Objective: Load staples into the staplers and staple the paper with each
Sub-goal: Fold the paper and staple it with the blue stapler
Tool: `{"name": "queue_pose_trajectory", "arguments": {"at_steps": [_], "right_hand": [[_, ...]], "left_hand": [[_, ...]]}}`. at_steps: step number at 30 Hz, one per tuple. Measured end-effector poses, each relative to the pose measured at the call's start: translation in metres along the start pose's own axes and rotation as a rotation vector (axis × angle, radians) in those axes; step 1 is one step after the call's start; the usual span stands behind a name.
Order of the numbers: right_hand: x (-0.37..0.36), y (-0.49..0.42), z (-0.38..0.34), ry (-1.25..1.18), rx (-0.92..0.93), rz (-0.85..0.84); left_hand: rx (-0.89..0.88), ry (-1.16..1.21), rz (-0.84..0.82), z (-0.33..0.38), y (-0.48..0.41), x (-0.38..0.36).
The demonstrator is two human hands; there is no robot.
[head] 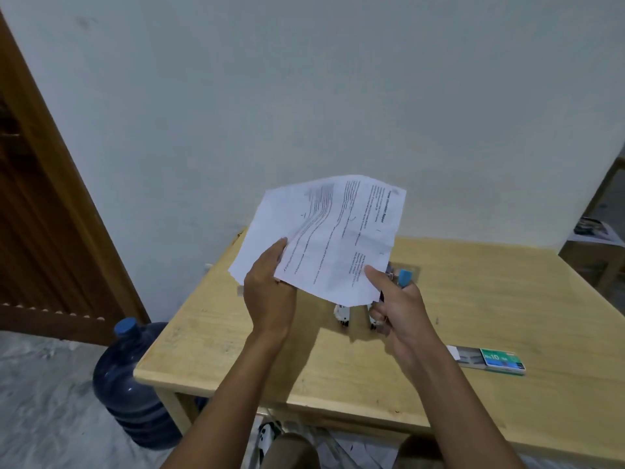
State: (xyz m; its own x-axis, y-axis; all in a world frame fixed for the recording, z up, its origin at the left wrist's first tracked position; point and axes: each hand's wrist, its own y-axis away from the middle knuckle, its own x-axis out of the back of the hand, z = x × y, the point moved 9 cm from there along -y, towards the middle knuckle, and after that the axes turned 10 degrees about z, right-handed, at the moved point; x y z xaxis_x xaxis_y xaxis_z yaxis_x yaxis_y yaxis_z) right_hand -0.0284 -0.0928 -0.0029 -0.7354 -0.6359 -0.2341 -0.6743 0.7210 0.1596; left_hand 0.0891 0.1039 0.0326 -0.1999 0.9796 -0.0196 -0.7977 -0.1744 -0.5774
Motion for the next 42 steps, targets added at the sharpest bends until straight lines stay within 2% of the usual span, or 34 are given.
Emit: {"name": "queue_pose_trajectory", "arguments": {"at_steps": [2,4,7,10,12,16,19,22,26,32,36,39,40,41,42], "right_hand": [[0.003,0.000,0.005,0.051,-0.009,0.021],[0.014,0.000,-0.003,0.120,0.066,0.109],[0.044,-0.008,-0.039,0.136,0.297,0.298],[0.057,-0.014,-0.090,0.344,0.596,0.389],[0.052,-0.027,-0.109,0.484,0.664,0.334],[0.034,-0.062,-0.112,0.708,0.508,0.120],[0.024,-0.070,-0.089,0.843,0.313,-0.058],[0.015,-0.069,-0.063,0.923,0.171,-0.160],[0.007,-0.067,-0.035,0.823,0.007,-0.219],[-0.008,-0.049,0.003,0.724,-0.256,-0.407],[-0.012,-0.035,0.008,0.655,-0.244,-0.438],[-0.006,-0.042,0.006,0.416,-0.161,-0.368],[-0.004,-0.044,0.003,0.331,-0.128,-0.333],[0.000,-0.046,-0.002,0.267,-0.071,-0.273],[0.006,-0.052,-0.006,0.242,-0.012,-0.206]], "left_hand": [[-0.025,0.012,0.020,0.004,-0.002,0.002],[-0.147,-0.054,0.018,0.010,-0.005,0.006],[-0.480,-0.276,0.007,0.026,-0.005,0.009],[-0.685,-0.411,0.007,0.038,-0.002,0.010],[-0.744,-0.407,-0.032,0.038,-0.001,0.007],[-0.793,-0.334,-0.196,0.040,0.002,-0.004],[-0.786,-0.279,-0.259,0.045,0.004,-0.007],[-0.752,-0.232,-0.233,0.047,0.000,-0.002],[-0.737,-0.174,-0.154,0.056,-0.001,0.006],[-0.710,-0.072,-0.028,0.072,0.000,0.017],[-0.711,-0.052,0.024,0.076,0.003,0.019],[-0.677,-0.108,0.025,0.068,-0.001,0.016],[-0.618,-0.147,0.023,0.059,-0.005,0.015],[-0.479,-0.152,-0.002,0.044,-0.011,0.015],[-0.247,-0.094,-0.039,0.025,-0.018,0.016]]}}
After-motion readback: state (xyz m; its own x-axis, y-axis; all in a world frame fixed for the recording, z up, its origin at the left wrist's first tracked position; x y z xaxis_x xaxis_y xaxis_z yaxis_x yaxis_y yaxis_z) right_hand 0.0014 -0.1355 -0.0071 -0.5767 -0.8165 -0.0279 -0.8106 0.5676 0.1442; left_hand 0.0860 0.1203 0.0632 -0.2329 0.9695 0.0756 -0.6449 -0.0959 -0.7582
